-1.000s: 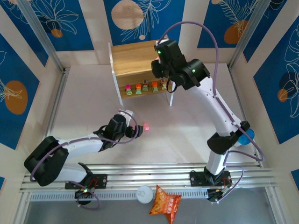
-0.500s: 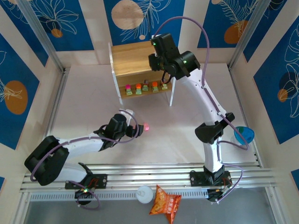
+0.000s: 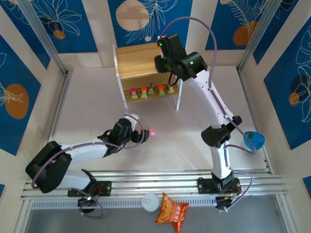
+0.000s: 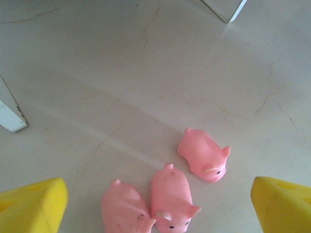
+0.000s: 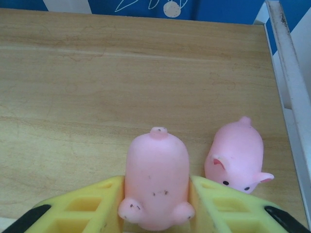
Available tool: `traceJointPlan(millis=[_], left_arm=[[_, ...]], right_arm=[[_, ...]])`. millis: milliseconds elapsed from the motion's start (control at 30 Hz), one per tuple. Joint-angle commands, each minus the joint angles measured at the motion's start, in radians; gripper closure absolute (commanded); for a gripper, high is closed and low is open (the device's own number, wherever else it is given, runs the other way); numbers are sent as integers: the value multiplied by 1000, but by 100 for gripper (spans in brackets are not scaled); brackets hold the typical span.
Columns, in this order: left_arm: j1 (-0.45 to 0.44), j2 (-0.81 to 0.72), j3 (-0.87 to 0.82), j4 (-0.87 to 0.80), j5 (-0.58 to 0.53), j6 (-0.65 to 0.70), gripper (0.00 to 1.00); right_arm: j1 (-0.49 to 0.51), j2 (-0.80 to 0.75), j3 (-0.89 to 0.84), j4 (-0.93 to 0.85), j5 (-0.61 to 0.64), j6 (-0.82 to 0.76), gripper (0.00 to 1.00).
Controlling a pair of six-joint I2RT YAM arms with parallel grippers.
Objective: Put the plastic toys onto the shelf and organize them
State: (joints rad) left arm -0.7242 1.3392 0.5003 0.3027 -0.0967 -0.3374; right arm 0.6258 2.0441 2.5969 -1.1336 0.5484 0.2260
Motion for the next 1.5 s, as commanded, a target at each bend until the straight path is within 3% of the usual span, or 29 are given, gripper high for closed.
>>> traceJointPlan(millis=[0,667,1000,1167,1467], left_arm=[[-1,2,24,-2,9,12,4],[0,2,27,-5,5,14,4],[0,3,26,-4,-7,14,4],[-1,-12,18,-2,-23,15,4],[-3,-54,5,-29,-90,18,5]], right_arm=[[-7,19,28,-14,-16,-20,63],[-14,33,57,-11,-13,-27,54],[7,-46,40,-6,10,-34,54],[30,-143,-90,37,38,-37,54],[71,-372,-475,175,53,-21,51]])
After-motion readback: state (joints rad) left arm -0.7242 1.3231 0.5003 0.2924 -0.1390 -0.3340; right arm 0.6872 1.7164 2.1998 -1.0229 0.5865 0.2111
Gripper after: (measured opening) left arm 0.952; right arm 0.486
